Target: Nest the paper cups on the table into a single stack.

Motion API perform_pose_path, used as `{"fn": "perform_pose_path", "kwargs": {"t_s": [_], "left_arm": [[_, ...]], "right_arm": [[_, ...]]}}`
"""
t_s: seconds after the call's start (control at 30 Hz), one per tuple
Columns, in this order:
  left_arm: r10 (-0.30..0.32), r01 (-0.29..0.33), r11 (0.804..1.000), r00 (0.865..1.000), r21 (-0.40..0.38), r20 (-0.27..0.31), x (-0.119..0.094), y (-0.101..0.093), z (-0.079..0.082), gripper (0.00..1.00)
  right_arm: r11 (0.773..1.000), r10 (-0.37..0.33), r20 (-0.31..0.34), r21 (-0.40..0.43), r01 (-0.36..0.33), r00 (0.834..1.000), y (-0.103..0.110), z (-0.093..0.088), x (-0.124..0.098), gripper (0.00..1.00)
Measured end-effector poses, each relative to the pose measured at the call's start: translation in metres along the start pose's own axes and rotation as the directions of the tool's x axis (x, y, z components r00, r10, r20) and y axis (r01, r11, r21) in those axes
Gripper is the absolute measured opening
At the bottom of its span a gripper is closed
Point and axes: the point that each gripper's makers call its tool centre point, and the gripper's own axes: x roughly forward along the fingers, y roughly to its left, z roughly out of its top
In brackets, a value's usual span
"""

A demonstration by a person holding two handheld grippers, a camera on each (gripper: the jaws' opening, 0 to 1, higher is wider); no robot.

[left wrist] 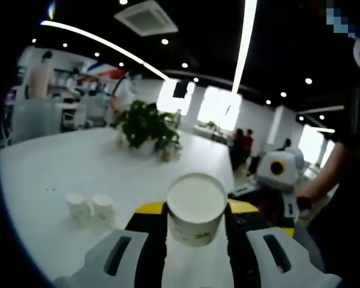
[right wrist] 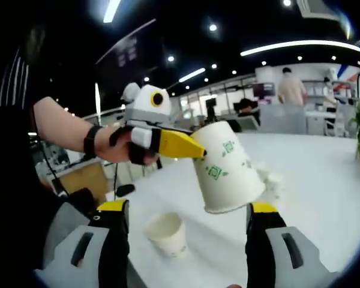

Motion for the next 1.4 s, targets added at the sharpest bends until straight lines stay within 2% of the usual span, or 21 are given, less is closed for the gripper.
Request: {"fn": "perform_pose_path", "kwargs": {"t_s": [0.43,0.5,0.77,1.07,1.4], "left_arm": [[-0.021,0.021,1.0,1.0,-0.012,-0.009,-0.011,0.003,-0.005,0.35],[-0.021,0.02,0.999,1.0,-0.038,-0.01,-0.014,0.004,-0.008,0.35],[-0.024,0.025,0.997,1.0,-0.072,0.01,-0.024,0.005,-0.009,0.35],[-0.03,0.036,0.993,0.998,-0.112,0.054,-0.031,0.004,-0.003,0.35],[-0.057,0.067,0.989,0.995,-0.135,0.076,-0.029,-0.003,0.0,0.35]], "right_arm": [[1.0,0.015,0.017,-0.006,-0.015,1.0,0.0,0.006,0.0,0.7],[1.0,0.022,0.019,-0.005,-0.022,1.0,0.001,0.007,0.001,0.68],[0.998,0.066,0.027,0.014,-0.066,0.997,0.007,0.009,0.003,0.6],[0.993,0.108,0.048,0.036,-0.11,0.993,0.013,0.015,0.003,0.47],[0.993,0.098,0.1,0.057,-0.104,0.99,0.01,0.022,-0.001,0.39]]}}
